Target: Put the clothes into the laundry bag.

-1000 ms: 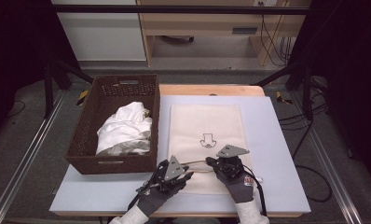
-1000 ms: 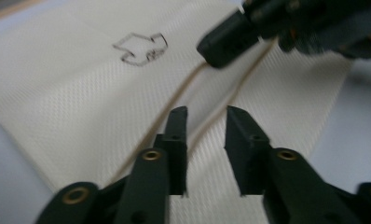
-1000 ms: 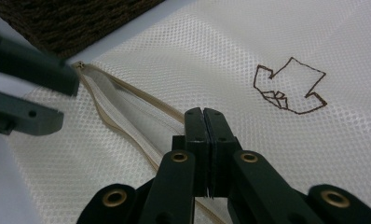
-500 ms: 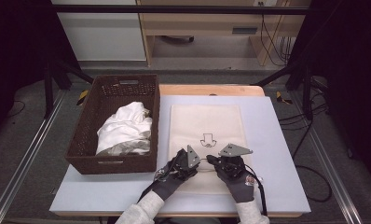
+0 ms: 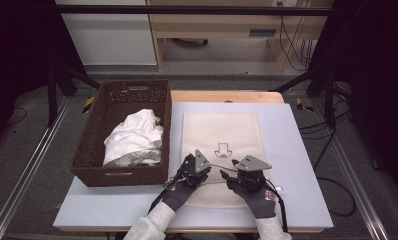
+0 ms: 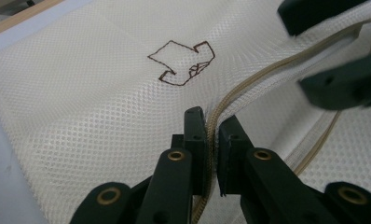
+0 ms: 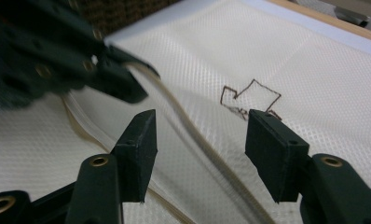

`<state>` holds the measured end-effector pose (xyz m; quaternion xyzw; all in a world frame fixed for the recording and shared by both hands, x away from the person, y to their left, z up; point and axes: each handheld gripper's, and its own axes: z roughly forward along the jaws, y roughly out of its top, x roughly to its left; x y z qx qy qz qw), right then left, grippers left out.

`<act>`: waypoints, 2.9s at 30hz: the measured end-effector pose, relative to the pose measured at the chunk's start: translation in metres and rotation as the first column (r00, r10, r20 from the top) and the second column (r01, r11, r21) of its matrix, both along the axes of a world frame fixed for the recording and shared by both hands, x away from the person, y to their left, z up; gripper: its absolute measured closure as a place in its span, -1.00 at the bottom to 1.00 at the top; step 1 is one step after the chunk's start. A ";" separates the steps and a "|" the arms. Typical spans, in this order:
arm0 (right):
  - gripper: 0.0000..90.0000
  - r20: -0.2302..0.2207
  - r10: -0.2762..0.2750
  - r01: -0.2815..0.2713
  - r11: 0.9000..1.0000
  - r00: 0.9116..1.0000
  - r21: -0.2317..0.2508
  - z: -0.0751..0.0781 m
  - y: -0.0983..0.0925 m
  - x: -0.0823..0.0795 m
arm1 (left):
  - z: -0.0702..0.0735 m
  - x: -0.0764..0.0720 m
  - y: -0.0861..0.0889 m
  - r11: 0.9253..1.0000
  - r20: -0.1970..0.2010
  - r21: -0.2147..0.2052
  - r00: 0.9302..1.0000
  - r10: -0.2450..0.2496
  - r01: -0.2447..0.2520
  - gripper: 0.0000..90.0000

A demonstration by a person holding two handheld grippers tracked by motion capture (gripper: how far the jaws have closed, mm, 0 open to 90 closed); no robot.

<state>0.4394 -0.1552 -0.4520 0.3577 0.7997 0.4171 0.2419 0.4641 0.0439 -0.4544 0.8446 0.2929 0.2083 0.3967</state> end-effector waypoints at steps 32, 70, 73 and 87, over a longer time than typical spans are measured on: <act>0.90 0.144 -0.141 0.120 0.982 0.979 0.148 0.030 0.000 0.006 | -0.030 -0.060 0.027 0.995 -0.115 -0.020 0.989 -0.095 0.093 0.98; 0.89 0.153 -0.143 0.118 0.980 0.978 0.162 0.036 -0.005 0.005 | 0.108 -0.048 0.126 0.979 0.166 -0.186 0.979 0.114 -0.083 -0.32; 0.89 0.150 -0.140 0.116 0.981 0.979 0.157 0.035 -0.005 0.005 | 0.129 -0.030 0.149 0.975 0.178 -0.164 0.968 0.178 -0.149 -0.36; 0.89 0.133 -0.136 0.117 0.982 0.982 0.146 0.033 -0.004 0.006 | 0.121 0.050 0.210 0.963 0.115 -0.060 0.956 0.269 -0.264 -0.54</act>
